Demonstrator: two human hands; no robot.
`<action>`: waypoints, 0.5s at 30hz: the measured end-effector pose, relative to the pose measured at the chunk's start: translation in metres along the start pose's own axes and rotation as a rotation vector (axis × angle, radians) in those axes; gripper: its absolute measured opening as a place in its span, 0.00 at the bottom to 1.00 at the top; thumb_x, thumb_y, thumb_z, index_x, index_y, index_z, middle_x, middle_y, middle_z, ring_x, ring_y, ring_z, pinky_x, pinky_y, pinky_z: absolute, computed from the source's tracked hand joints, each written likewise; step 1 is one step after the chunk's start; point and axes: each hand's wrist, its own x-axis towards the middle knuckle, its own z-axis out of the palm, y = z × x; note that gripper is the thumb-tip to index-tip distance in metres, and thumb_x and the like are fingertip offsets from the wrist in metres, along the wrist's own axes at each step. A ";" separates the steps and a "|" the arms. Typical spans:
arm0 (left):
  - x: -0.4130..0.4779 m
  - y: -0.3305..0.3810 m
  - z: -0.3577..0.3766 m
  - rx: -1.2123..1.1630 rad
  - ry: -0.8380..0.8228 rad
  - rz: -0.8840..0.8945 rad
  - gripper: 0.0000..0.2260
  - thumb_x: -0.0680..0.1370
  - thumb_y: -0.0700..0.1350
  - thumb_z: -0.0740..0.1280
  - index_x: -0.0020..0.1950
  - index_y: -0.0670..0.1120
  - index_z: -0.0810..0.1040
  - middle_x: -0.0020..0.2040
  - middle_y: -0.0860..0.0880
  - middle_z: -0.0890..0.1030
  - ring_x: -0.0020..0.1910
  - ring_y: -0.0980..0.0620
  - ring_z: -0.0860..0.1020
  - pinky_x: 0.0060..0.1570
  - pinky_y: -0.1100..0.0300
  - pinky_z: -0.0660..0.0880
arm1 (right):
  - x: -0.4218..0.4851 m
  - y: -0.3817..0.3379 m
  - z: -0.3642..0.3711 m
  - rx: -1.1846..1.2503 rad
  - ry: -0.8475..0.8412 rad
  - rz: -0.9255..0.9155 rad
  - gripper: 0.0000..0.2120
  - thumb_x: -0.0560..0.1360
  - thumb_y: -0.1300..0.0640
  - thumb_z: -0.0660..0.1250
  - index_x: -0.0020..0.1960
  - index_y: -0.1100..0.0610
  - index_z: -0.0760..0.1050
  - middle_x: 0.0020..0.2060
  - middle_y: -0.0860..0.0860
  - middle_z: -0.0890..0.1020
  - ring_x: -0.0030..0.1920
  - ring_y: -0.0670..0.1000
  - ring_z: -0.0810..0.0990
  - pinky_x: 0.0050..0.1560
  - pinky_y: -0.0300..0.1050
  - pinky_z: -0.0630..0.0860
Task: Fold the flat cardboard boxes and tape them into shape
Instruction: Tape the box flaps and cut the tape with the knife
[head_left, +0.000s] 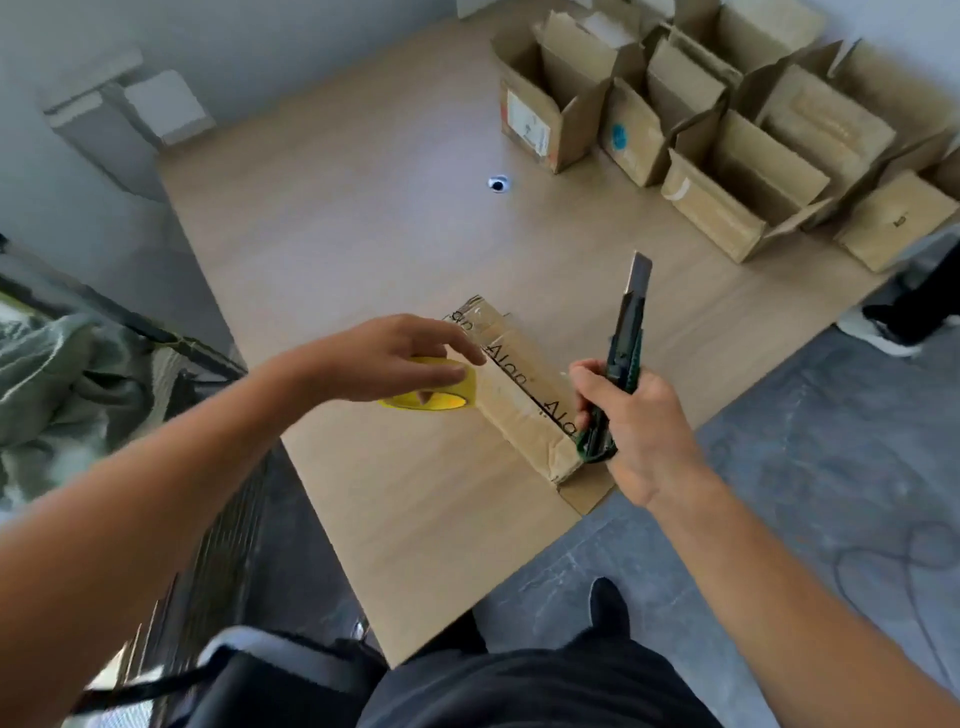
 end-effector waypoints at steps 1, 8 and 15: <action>0.004 -0.006 -0.007 -0.087 -0.059 0.011 0.12 0.79 0.54 0.67 0.62 0.56 0.80 0.44 0.52 0.84 0.41 0.53 0.81 0.41 0.62 0.76 | 0.000 0.001 0.006 0.009 0.005 -0.015 0.04 0.75 0.58 0.75 0.44 0.52 0.81 0.33 0.50 0.78 0.32 0.48 0.76 0.36 0.41 0.77; 0.026 -0.050 -0.028 -0.339 -0.158 0.110 0.14 0.80 0.50 0.66 0.61 0.44 0.80 0.35 0.52 0.79 0.34 0.55 0.75 0.36 0.64 0.72 | -0.008 0.014 0.025 -0.025 0.208 -0.118 0.09 0.75 0.62 0.74 0.39 0.51 0.81 0.32 0.51 0.78 0.31 0.50 0.75 0.35 0.42 0.77; 0.063 -0.053 -0.114 0.590 -0.251 0.017 0.06 0.72 0.67 0.68 0.47 0.71 0.80 0.41 0.65 0.81 0.41 0.64 0.80 0.43 0.60 0.76 | -0.042 0.040 0.006 0.152 0.542 -0.169 0.05 0.78 0.64 0.71 0.45 0.59 0.76 0.30 0.52 0.77 0.30 0.50 0.74 0.34 0.41 0.76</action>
